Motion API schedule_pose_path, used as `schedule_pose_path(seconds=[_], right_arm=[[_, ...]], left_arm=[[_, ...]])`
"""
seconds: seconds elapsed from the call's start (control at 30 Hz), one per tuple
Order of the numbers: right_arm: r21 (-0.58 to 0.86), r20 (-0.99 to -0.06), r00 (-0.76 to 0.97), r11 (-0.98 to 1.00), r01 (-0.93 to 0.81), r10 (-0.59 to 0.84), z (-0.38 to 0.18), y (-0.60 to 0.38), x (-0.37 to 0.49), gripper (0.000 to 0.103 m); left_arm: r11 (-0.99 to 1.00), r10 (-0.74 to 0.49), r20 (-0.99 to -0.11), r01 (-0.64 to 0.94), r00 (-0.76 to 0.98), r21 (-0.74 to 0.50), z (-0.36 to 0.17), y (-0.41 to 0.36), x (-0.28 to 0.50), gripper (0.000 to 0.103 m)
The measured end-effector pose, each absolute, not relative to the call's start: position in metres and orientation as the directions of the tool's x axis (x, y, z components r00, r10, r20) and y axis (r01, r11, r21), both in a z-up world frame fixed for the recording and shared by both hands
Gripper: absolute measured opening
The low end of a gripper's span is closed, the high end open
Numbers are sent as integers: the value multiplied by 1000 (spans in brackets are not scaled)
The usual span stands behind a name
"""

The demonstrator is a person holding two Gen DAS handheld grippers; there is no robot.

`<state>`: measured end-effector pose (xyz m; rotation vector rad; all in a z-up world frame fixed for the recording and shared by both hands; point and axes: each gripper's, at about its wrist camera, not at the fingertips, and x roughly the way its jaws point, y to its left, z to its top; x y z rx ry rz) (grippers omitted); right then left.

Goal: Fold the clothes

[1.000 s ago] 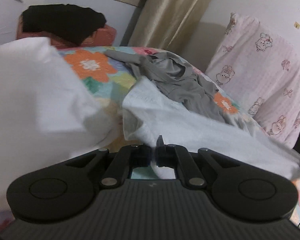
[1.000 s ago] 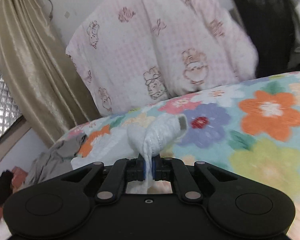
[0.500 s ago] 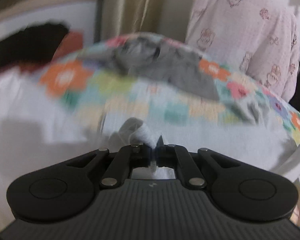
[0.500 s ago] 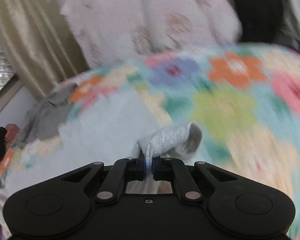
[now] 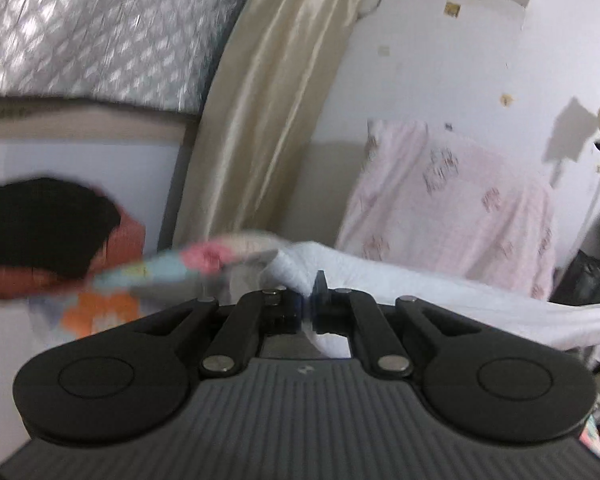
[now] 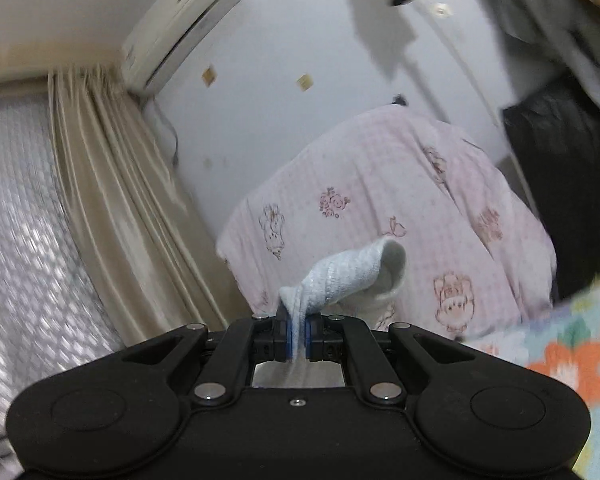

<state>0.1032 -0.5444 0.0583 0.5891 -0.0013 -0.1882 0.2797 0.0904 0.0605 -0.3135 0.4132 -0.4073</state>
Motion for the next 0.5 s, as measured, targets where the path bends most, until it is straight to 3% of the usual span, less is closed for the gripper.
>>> schedule_pose_path(seconds=[0.1, 0.2, 0.3, 0.37, 0.5], right_arm=[[585, -109, 977, 783, 211, -182, 19, -538, 48, 7], [514, -316, 925, 781, 353, -210, -47, -524, -2, 7], [527, -523, 834, 704, 476, -173, -125, -524, -44, 7], [499, -581, 796, 698, 514, -171, -152, -521, -56, 7], [471, -576, 798, 727, 500, -175, -144, -517, -55, 7]], left_arm=[[880, -458, -444, 323, 770, -348, 14, 91, 247, 4], [904, -427, -628, 301, 650, -303, -52, 86, 219, 4], [915, -401, -746, 269, 531, -300, -102, 87, 206, 4], [925, -372, -755, 281, 539, -255, -106, 86, 193, 4], [930, -363, -738, 265, 569, -254, -93, 89, 177, 4]])
